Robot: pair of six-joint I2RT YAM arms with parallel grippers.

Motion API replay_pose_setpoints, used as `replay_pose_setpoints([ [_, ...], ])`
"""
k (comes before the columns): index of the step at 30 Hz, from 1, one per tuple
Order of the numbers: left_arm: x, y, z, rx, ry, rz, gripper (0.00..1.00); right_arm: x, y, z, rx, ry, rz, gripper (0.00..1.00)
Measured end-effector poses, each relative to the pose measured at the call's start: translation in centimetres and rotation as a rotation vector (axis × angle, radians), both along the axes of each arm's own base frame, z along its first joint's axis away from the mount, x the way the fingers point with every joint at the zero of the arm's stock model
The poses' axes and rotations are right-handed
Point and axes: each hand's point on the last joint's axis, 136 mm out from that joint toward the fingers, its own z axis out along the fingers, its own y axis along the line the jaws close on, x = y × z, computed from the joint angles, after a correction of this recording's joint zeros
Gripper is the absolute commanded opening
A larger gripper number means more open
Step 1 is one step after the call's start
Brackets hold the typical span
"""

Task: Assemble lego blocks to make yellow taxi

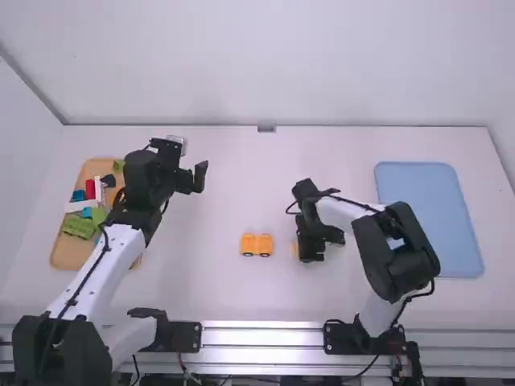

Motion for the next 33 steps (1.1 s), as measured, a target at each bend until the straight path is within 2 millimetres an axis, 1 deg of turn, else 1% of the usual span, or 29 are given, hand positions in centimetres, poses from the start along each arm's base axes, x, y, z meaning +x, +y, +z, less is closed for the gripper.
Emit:
replay_pose_setpoints([
  [4, 0.0, 0.0, 0.0, 0.0, 0.0, 0.001, 0.99, 0.3, -0.2, 0.6, 0.004, 0.011, 0.015, 0.98],
  [6, 0.0, 0.0, 0.0, -0.001, 0.0, 0.001, 0.99, 0.7, -0.3, 1.4, 0.007, 0.018, 0.028, 0.98],
  [8, 0.0, 0.0, 0.0, -0.001, 0.001, 0.001, 0.99, 1.8, -0.3, 3.0, 0.015, 0.016, 0.059, 0.98],
  [9, 0.0, 0.0, 0.0, -0.001, 0.001, 0.001, 0.99, 1.8, -0.3, 3.1, 0.016, 0.015, 0.063, 0.98],
  [10, 0.0, 0.0, 0.0, 0.0, 0.0, 0.001, 0.99, 2.7, -0.3, 4.3, 0.025, 0.003, 0.085, 0.98],
  [11, 0.0, 0.0, 0.0, 0.0, 0.0, 0.001, 0.99, 3.2, -0.3, 5.1, 0.028, 0.001, 0.104, 0.96],
  [12, 0.0, 0.0, 0.0, -0.001, 0.001, 0.001, 0.99, 4.2, -0.4, 6.6, 0.037, -0.017, 0.139, 0.93],
  [13, 0.0, 0.0, 0.0, -0.001, 0.001, 0.001, 0.99, 4.6, -0.4, 7.2, 0.04, -0.022, 0.152, 0.93],
  [14, 0.0, 0.0, 0.0, 0.0, 0.0, 0.001, 0.99, 5.1, -0.5, 8.1, 0.047, -0.032, 0.178, 0.9],
  [15, 0.0, 0.0, 0.0, 0.0, 0.0, 0.001, 0.99, 6.0, -0.6, 9.6, 0.056, -0.055, 0.22, 0.9],
  [16, 0.0, 0.0, 0.0, 0.0, 0.0, 0.001, 0.99, 6.8, -0.6, 10.7, 0.065, -0.08, 0.251, 0.99],
  [17, 0.0, 0.0, 0.0, 0.0, 0.0, 0.001, 0.99, 7.2, -0.7, 11.2, 0.066, -0.093, 0.265, 0.99],
  [19, 0.0, 0.0, 0.0, 0.0, 0.0, 0.0, 0.99, 9.2, -1.0, 13.8, 0.078, -0.169, 0.367, 0.98],
  [20, 0.0, 0.0, 0.0, 0.0, 0.0, 0.0, 0.99, 9.2, -1.0, 13.8, 0.078, -0.169, 0.367, 0.98],
  [21, 0.0, 0.0, 0.0, -0.001, 0.0, 0.0, 0.99, 10.3, -1.3, 15.3, 0.08, -0.216, 0.429, 0.99],
  [22, 0.0, 0.0, 0.0, -0.001, 0.001, 0.001, 0.99, 11.1, -1.6, 16.2, 0.079, -0.252, 0.475, 0.99],
  [24, 0.0, 0.0, 0.0, 0.0, 0.0, 0.002, 0.99, 12.2, -2.2, 17.3, 0.074, -0.304, 0.54, 0.99],
  [25, 0.0, 0.1, 0.0, 0.002, 0.0, 0.005, 0.99, 12.4, -2.3, 17.5, 0.073, -0.314, 0.552, 0.99],
  [27, 0.1, 0.4, 0.0, 0.014, -0.001, 0.023, 0.99, 13.1, -3.3, 17.8, 0.06, -0.34, 0.603, 0.98],
  [28, 0.1, 0.8, -0.1, 0.022, -0.001, 0.04, 0.99, 13.2, -4.0, 17.8, 0.049, -0.339, 0.623, 0.98],
  [29, 0.2, 0.8, -0.1, 0.023, -0.001, 0.041, 0.99, 13.2, -4.2, 17.8, 0.047, -0.339, 0.628, 0.99],
  [32, 0.3, 1.7, -0.1, 0.036, 0.0, 0.091, 0.99, 13.6, -6.6, 17.6, -0.01, -0.336, 0.69, 0.98],
  [33, 0.3, 1.7, -0.1, 0.036, 0.0, 0.091, 0.99, 13.6, -6.6, 17.6, -0.01, -0.336, 0.69, 0.98],
])
